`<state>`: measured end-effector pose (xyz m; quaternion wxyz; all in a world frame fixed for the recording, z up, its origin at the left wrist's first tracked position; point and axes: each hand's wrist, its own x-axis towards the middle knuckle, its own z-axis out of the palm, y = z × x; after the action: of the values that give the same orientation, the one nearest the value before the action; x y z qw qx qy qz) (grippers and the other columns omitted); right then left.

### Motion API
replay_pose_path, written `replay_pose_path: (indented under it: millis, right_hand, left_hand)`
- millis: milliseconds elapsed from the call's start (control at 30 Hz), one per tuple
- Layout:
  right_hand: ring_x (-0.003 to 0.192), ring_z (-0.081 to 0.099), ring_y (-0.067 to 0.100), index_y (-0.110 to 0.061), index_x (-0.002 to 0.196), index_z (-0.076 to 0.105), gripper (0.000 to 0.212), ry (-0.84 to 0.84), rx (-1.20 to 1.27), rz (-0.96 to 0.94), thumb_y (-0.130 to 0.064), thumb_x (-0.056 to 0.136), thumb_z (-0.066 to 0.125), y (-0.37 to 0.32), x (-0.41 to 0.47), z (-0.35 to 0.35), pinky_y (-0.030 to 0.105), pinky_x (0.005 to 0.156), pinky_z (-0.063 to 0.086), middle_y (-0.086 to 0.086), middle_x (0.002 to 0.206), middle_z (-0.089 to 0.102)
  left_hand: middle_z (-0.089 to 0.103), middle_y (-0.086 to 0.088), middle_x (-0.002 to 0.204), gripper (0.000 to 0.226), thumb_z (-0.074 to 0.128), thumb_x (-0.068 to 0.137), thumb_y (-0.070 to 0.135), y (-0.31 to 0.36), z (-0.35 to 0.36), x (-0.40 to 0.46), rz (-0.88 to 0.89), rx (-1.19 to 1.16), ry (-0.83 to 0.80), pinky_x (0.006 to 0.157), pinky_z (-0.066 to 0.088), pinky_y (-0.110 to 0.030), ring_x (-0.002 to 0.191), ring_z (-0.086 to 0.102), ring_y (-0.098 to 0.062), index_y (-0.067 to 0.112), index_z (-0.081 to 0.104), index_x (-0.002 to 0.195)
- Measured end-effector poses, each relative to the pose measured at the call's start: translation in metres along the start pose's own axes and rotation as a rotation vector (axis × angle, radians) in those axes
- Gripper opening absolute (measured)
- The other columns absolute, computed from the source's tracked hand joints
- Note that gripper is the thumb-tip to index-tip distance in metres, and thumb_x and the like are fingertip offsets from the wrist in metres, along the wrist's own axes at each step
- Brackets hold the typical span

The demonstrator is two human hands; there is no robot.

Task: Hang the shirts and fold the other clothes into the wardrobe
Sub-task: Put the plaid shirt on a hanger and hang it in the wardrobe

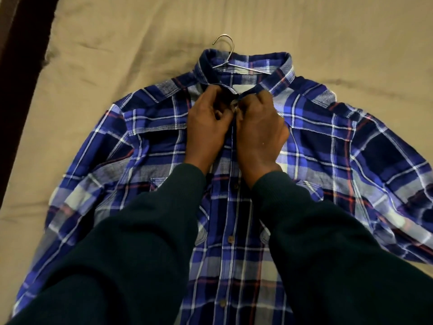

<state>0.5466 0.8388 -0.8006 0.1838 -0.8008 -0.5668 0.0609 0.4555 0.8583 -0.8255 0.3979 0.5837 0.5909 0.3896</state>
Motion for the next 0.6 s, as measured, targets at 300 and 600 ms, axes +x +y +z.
replay_pose_path:
  millis: [300, 600]
  right_hand:
    - [0.071, 0.052, 0.017, -0.011, 0.097, 0.061, 0.013, 0.217, 0.224, -0.042, -0.023, 0.097, 0.056, 0.005, 0.018, -0.006, 0.033, 0.058, 0.038, 0.005, 0.096, 0.062]
    - [0.121, 0.046, 0.026, -0.024, 0.126, 0.059, 0.046, -0.120, 0.062, -0.145, -0.055, 0.091, 0.058, -0.005, 0.094, 0.013, 0.036, 0.099, 0.032, 0.001, 0.131, 0.057]
  left_hand:
    - [0.060, -0.005, 0.097, 0.010, 0.066, 0.093, 0.014, -0.006, 0.010, -0.007, 0.069, -0.030, 0.092, 0.076, 0.052, -0.041, 0.087, 0.059, -0.019, 0.007, 0.063, 0.099]
    - [0.055, -0.012, 0.089, 0.006, 0.061, 0.088, -0.001, -0.020, 0.012, -0.007, 0.170, 0.007, 0.081, 0.072, 0.049, -0.047, 0.081, 0.054, -0.026, -0.001, 0.055, 0.088]
